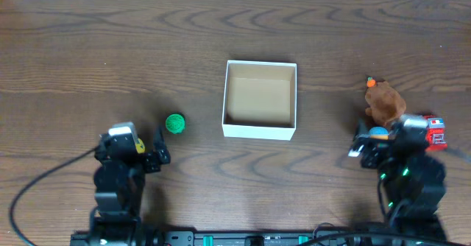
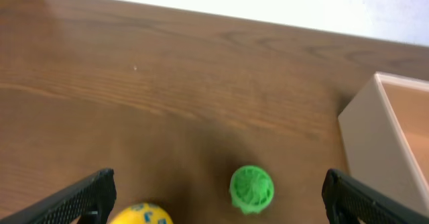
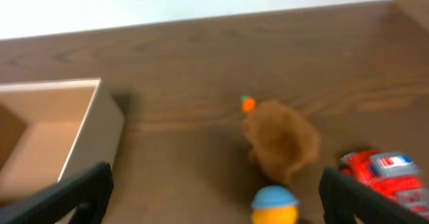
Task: Pack container
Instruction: 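Raise the right gripper and move it toward the red fire truck, then lower the right gripper over the red fire truck and grasp it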
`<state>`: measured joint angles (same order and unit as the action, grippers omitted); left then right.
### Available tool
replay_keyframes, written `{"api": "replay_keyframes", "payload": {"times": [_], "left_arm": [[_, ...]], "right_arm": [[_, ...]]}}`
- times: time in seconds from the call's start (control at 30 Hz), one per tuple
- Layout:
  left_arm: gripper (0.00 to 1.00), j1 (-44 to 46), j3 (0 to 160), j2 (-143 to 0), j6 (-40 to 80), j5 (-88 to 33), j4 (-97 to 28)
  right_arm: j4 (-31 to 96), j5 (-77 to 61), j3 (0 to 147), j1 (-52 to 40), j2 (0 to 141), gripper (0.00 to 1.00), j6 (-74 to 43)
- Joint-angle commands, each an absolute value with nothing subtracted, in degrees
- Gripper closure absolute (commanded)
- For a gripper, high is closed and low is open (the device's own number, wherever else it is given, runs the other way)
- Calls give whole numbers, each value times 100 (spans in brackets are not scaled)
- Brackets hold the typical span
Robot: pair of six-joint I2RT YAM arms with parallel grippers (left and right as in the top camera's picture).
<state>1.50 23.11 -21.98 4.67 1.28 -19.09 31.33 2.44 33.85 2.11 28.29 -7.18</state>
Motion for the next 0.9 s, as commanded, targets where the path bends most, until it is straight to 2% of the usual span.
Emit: {"api": "replay_keyframes", "payload": {"times": [0.0,0.2,0.43,0.6,0.87], "left_arm": [[2,126,3240,-2775,519,89,-2412],[2,126,4298,-3607,521,84,-3518],[2,126,4397,-3785,519,86,-3706],[2,126,4397,-3785,519,86,-3706],[2,126,4397,-3785,519,89,-3706]], "right_arm": [[3828,296,4600,589,3835,1,-580],[5594,-106,6709,1546,5769,1,19],[7199,-801,8263,2764,7762,1,775],[7032,-753,8368,3100,8368,1,784],[6154,-150,8368,3457,8803,1,1610]]}}
